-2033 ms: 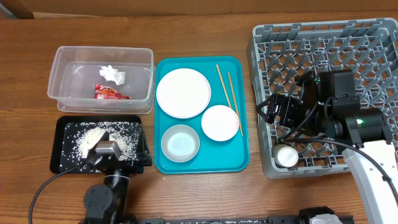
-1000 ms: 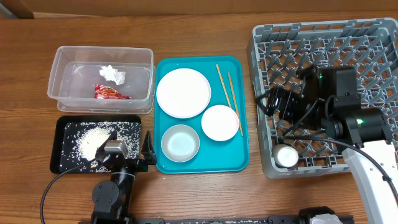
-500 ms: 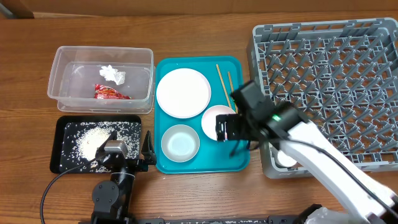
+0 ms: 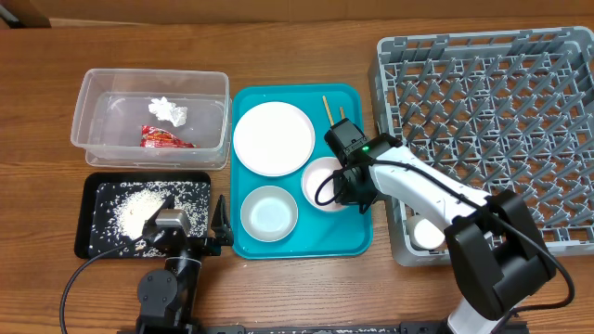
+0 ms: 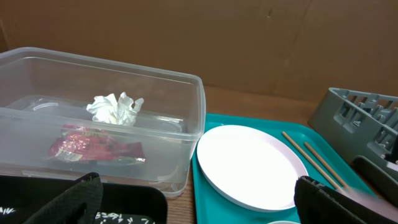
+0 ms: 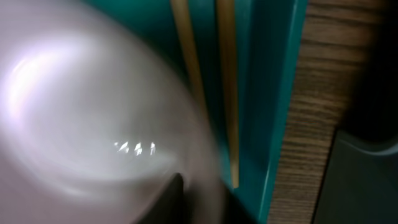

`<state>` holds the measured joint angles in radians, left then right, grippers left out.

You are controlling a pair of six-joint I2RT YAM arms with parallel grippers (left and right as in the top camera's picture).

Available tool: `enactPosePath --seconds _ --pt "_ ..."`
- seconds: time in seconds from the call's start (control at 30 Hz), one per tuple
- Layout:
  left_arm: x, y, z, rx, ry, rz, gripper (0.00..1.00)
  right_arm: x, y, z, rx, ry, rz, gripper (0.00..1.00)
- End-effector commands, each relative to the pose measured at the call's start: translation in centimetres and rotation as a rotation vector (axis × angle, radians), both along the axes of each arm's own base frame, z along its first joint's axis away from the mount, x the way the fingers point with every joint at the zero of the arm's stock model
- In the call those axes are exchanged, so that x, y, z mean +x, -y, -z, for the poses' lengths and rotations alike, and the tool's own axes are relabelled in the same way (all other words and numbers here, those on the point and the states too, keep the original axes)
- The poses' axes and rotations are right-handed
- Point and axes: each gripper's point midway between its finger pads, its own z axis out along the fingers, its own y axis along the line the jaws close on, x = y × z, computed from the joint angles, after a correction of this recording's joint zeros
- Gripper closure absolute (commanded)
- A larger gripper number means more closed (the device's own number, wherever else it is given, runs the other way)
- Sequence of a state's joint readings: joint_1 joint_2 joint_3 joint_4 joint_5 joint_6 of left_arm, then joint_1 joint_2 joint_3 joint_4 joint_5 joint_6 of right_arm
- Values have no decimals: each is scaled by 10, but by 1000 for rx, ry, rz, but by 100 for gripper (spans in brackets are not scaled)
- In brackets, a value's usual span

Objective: Sort waste into correct bins and load items into the dishwasher
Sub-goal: 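Carry the pink bowl into the rack and set it down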

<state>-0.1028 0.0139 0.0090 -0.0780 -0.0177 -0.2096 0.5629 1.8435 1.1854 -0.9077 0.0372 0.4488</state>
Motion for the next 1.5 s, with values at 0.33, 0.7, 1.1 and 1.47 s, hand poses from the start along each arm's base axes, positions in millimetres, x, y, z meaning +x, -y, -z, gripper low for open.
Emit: enactPosePath --seconds 0.33,0.7,1.1,1.47 --pt "0 1 0 -8 4 6 0 31 24 -133 18 387 48 96" --pt "0 1 0 -8 4 6 0 43 204 -250 -494 884 630 96" --pt "0 1 0 -8 4 6 0 34 323 -197 -895 623 840 96" --pt "0 1 0 -8 4 6 0 35 368 -156 -1011 493 898 96"
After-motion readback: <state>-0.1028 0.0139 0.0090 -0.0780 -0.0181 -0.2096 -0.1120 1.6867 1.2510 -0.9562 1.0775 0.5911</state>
